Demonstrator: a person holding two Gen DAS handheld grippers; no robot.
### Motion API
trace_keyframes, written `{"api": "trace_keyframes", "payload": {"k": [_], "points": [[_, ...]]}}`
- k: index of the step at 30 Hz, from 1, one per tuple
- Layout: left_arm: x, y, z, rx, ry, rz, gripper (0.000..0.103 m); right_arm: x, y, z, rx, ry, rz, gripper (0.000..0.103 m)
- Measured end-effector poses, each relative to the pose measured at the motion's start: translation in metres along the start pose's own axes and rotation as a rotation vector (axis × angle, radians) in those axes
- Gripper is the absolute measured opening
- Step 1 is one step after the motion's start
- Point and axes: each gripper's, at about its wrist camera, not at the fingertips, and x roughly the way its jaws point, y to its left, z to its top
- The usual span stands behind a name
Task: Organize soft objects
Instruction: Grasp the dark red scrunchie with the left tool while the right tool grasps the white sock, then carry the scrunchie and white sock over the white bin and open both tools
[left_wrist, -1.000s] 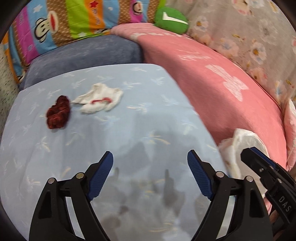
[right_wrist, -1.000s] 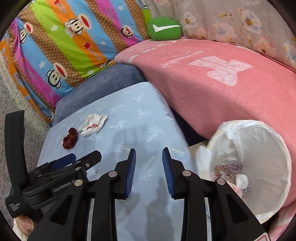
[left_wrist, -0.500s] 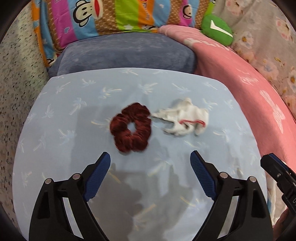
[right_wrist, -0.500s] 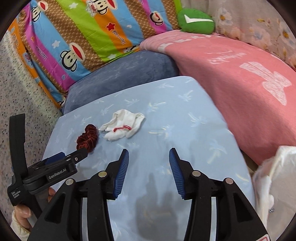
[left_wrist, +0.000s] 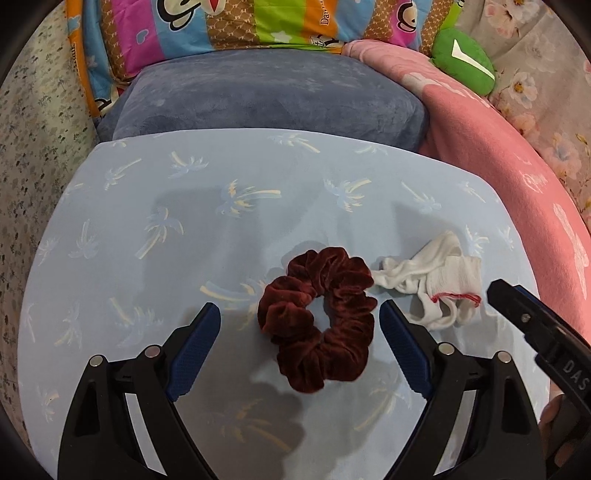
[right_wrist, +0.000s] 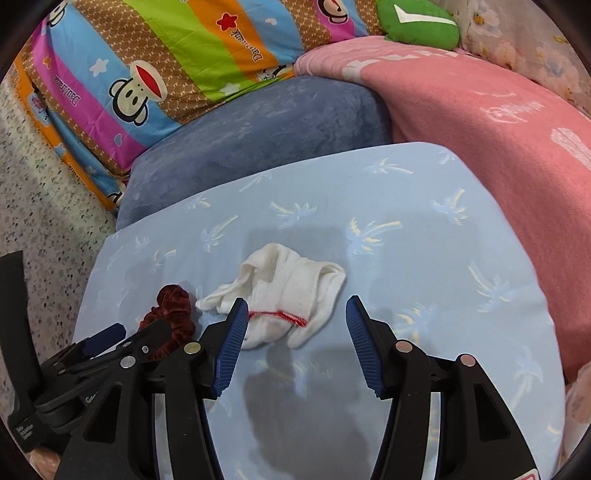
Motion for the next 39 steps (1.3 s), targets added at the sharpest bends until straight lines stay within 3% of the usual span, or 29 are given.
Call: {"api": "trace_keyframes", "payload": {"k": [7,10,15,17,25,39], "points": [[0.013,0.001,-0.003,0.006,0.039,-0.05,0.064,0.035,0.002,0.002,0.003,0.062,-0.009,0.053],[0.013,-0.002,-0.007,0.027,0.033,-0.069,0.052,0.041,0.003,-0.003,-0.005,0.055,-0.023,0.043],[0.01,-0.011,-0.008,0.055,0.03,-0.097,0.031,0.042,-0.001,-0.003,0.006,0.067,-0.011,0.014],[0.008,-0.015,-0.01,0.066,0.024,-0.096,0.026,0.04,-0.003,-0.004,0.012,0.072,-0.002,0.01],[-0.009,-0.024,-0.017,0.072,0.007,-0.107,0.023,0.01,-0.012,-0.026,0.044,0.063,0.011,0.009],[-0.078,-0.072,-0.041,0.125,-0.077,-0.171,0.023,-0.115,-0.033,-0.068,0.057,-0.106,0.0,0.009]]}}
